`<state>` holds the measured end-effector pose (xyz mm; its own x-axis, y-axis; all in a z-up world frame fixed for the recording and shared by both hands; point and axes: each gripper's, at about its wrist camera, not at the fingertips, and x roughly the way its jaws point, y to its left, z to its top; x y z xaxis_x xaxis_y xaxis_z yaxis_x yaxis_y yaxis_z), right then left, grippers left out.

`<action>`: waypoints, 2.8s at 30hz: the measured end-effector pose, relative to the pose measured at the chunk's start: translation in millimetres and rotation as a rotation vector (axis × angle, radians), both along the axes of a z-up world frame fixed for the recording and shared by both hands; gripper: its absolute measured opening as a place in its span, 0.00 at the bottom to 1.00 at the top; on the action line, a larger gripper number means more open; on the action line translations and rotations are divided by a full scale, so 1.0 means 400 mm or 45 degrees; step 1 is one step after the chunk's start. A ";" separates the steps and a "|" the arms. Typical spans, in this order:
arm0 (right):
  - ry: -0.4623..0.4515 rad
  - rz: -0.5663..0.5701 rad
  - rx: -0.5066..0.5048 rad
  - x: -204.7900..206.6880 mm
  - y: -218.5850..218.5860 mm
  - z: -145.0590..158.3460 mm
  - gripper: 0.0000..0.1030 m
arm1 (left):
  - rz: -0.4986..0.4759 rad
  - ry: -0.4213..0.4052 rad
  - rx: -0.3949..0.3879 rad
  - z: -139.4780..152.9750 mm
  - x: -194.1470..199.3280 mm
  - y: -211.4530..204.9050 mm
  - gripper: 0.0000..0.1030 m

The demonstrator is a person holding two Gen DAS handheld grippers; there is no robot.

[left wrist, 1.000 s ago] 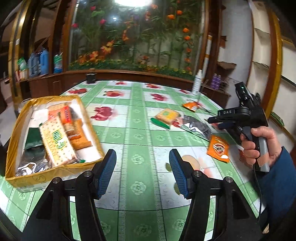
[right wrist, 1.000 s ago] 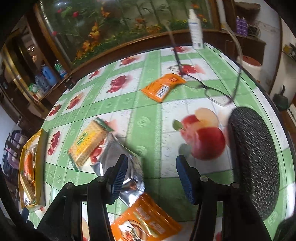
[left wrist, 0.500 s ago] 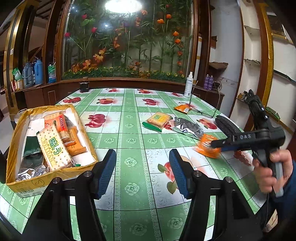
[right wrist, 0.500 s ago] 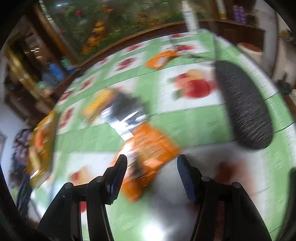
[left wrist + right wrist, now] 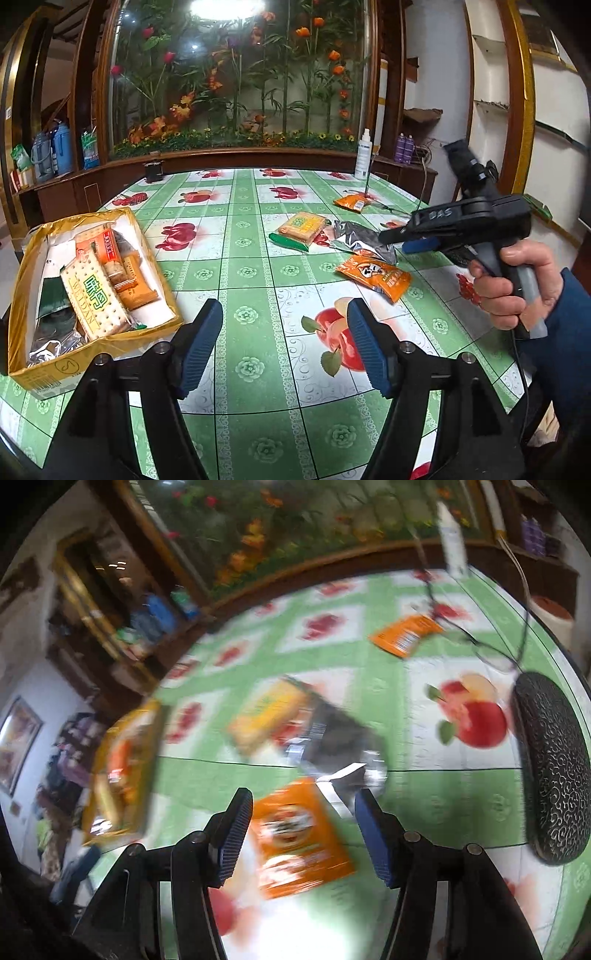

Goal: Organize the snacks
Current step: 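Grasp the orange snack bag with the left gripper while the right grasps the silver foil bag, then lift and carry the orange bag and silver foil bag toward the tray with both grippers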

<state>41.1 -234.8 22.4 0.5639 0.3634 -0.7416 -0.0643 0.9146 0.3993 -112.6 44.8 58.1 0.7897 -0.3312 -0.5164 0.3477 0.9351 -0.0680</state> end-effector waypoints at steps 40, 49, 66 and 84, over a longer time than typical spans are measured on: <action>-0.162 0.020 -0.104 0.084 -0.002 0.019 0.71 | 0.167 0.439 0.181 -0.108 0.252 -0.115 0.54; -0.100 0.183 -0.349 0.141 0.087 -0.045 0.72 | 0.170 0.429 0.003 -0.101 0.271 -0.062 0.54; -0.267 0.088 -0.329 0.055 0.088 0.032 0.60 | 0.210 0.198 -0.006 -0.040 0.242 -0.053 0.54; -0.350 0.178 -0.284 0.012 0.161 0.042 0.60 | 0.268 -0.010 0.104 -0.013 0.214 -0.075 0.54</action>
